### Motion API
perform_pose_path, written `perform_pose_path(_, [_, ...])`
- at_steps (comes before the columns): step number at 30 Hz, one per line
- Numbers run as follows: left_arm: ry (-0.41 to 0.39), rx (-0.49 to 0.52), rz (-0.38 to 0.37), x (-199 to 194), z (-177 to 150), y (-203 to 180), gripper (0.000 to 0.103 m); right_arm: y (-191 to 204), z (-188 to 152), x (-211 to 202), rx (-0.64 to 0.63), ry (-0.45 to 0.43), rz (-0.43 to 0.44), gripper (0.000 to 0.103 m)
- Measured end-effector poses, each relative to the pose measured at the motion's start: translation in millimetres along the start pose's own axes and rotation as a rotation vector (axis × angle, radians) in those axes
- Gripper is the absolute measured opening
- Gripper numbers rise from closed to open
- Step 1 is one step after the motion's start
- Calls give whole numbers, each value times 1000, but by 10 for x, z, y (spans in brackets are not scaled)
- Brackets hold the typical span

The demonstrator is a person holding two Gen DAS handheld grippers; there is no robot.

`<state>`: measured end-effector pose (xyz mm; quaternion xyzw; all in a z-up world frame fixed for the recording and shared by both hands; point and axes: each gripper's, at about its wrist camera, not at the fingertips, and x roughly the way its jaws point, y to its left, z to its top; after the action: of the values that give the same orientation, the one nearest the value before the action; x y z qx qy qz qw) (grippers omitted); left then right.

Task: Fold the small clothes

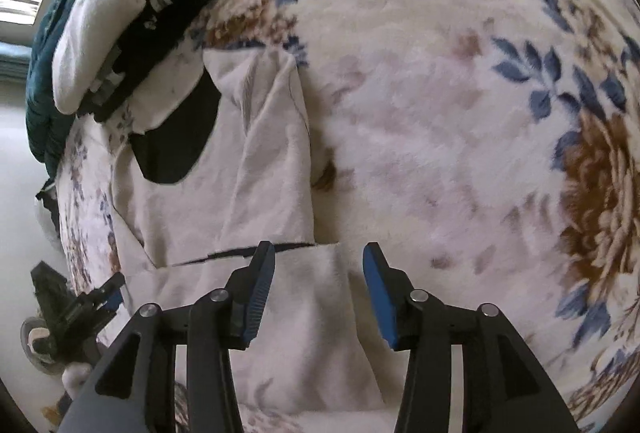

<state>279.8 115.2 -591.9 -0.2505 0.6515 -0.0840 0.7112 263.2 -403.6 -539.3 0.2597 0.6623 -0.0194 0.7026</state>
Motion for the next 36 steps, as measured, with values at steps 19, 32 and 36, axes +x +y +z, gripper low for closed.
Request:
perform_pose_path(19, [-2,145,33,-244,369,-357,48,233,163,144,6,69,-74,43])
perform_pose_path(32, [117,522,208,807,1498,-1298,54,1306,1549,803,-284,41,-275,54])
perform_pose_path(36, [126,602,235,919,1420,-1379,4,1400,1635,999,-317,62,-332,5])
